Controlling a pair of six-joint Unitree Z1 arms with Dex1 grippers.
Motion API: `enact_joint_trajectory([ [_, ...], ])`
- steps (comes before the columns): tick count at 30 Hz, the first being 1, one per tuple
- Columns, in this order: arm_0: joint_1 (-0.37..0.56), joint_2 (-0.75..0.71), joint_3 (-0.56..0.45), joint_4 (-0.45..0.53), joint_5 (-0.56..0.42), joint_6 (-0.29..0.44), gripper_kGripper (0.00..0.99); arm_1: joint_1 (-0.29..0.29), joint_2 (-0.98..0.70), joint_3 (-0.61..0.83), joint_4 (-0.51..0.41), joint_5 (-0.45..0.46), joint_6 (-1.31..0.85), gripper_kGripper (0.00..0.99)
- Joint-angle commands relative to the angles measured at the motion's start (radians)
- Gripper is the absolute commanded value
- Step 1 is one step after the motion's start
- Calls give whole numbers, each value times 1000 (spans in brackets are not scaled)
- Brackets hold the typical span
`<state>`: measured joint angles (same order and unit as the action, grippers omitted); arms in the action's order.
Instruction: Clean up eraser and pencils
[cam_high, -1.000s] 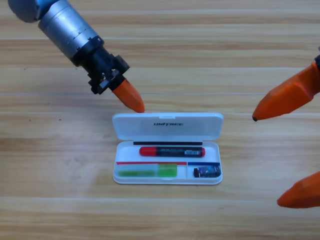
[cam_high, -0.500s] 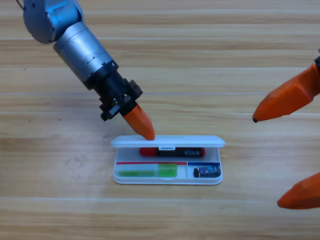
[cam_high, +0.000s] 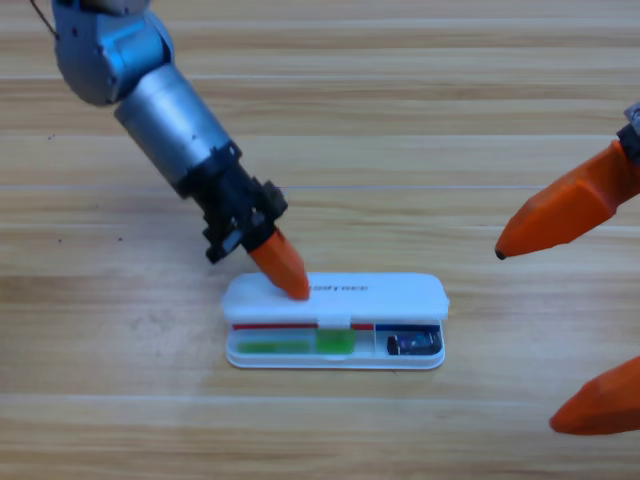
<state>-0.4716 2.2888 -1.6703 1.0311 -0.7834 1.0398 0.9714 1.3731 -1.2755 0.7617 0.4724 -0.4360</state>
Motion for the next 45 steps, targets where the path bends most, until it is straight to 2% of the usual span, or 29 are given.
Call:
enact_joint_trajectory([
  [1, -35, -19, 95, -78, 75, -35, 0, 10, 34, 25, -28, 12, 3, 990],
  [11, -79, -129, 267, -255, 205, -104, 0, 10, 44, 24, -30, 12, 3, 990],
  [15, -84, -183, 276, -261, 239, -121, 0, 10, 44, 24, -30, 12, 3, 990],
  [17, -84, -255, 253, -238, 262, -135, 0, 10, 44, 21, -30, 12, 3, 990],
  [22, -84, -445, 67, -14, 276, -147, 0, 10, 44, 21, -30, 11, 3, 990],
  [25, -88, -562, 18, 69, 276, -165, 0, 10, 44, 19, -30, 11, 3, 990],
  [29, -150, -703, 46, 136, 250, -170, 0, 10, 44, 19, -30, 11, 3, 990],
  [33, -208, -790, 130, 138, 228, -176, 0, 10, 44, 19, -30, 9, 5, 990],
  [38, -252, -842, 170, 138, 190, -165, 0, 10, 50, 19, -31, 5, 6, 990],
  [39, -254, -847, 175, 138, 194, -158, 199, 10, 52, 19, -31, 3, 6, 990],
  [41, -252, -848, 184, 136, 205, -150, 868, 10, 52, 19, -31, 3, 6, 990],
  [42, -252, -845, 188, 136, 204, -150, 980, 10, 52, 19, -31, 2, 6, 990],
  [45, -252, -841, 201, 136, 202, -149, 990, 10, 53, 18, -33, 2, 8, 990],
])
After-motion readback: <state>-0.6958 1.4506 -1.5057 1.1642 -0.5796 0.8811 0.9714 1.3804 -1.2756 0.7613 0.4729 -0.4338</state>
